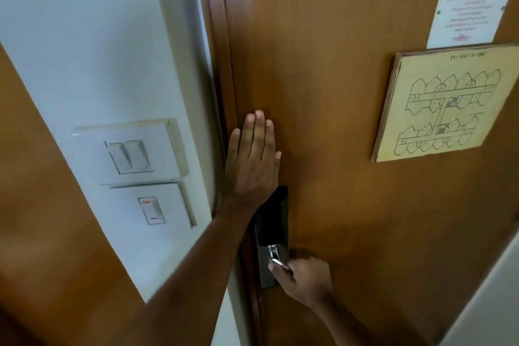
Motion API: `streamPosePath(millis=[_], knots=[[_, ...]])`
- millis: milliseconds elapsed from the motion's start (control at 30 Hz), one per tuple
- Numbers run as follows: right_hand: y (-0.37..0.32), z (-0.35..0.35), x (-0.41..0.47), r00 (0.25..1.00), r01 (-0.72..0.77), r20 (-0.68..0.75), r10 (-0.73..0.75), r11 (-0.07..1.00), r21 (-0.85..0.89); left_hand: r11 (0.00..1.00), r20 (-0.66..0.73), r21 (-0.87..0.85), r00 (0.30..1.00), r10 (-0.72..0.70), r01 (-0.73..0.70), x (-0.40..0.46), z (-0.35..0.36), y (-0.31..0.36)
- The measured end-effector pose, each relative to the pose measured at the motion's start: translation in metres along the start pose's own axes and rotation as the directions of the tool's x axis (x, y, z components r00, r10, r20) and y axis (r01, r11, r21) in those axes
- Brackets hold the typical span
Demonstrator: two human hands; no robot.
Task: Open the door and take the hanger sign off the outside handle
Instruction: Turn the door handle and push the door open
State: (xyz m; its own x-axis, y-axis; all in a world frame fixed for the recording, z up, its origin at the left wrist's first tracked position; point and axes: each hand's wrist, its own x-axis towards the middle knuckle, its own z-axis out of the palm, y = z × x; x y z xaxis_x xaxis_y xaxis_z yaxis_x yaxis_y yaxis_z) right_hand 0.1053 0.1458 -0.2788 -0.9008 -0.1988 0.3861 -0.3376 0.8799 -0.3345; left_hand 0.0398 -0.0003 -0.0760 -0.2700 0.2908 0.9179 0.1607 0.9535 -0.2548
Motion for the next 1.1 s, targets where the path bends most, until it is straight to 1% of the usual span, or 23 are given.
streamPosePath(millis=[233,333,400,533,767,900,1100], knots=[[0.0,-0.007,-0.035,0.996,-0.005,-0.089,0.009,0.999,0.045,1.0,-0.122,-0.01,0.992,0.002,-0.003,-0.015,-0.026,0.015],[0.001,-0.01,-0.05,0.997,-0.015,-0.078,0.019,0.998,0.058,0.999,-0.151,-0.032,0.988,0.007,-0.012,-0.021,-0.038,0.023],[0.002,-0.012,-0.058,0.996,-0.02,-0.083,0.025,0.998,0.059,0.998,-0.15,-0.057,0.989,0.003,-0.012,-0.021,-0.048,0.028],[-0.004,-0.029,-0.079,0.989,-0.023,-0.145,0.032,0.998,0.061,0.996,-0.135,-0.088,0.991,-0.009,-0.003,-0.023,-0.071,0.038],[-0.013,-0.059,-0.119,0.979,-0.006,-0.199,0.033,0.991,0.137,0.997,-0.141,-0.074,0.99,-0.007,-0.004,-0.03,-0.116,0.061],[-0.013,-0.068,-0.142,0.976,-0.023,-0.208,0.064,0.981,0.194,0.998,-0.125,-0.061,0.992,0.002,-0.01,-0.035,-0.139,0.077],[-0.007,-0.081,-0.175,0.971,-0.078,-0.207,0.12,0.976,0.202,0.99,-0.131,-0.133,0.991,0.024,-0.041,-0.041,-0.175,0.098]])
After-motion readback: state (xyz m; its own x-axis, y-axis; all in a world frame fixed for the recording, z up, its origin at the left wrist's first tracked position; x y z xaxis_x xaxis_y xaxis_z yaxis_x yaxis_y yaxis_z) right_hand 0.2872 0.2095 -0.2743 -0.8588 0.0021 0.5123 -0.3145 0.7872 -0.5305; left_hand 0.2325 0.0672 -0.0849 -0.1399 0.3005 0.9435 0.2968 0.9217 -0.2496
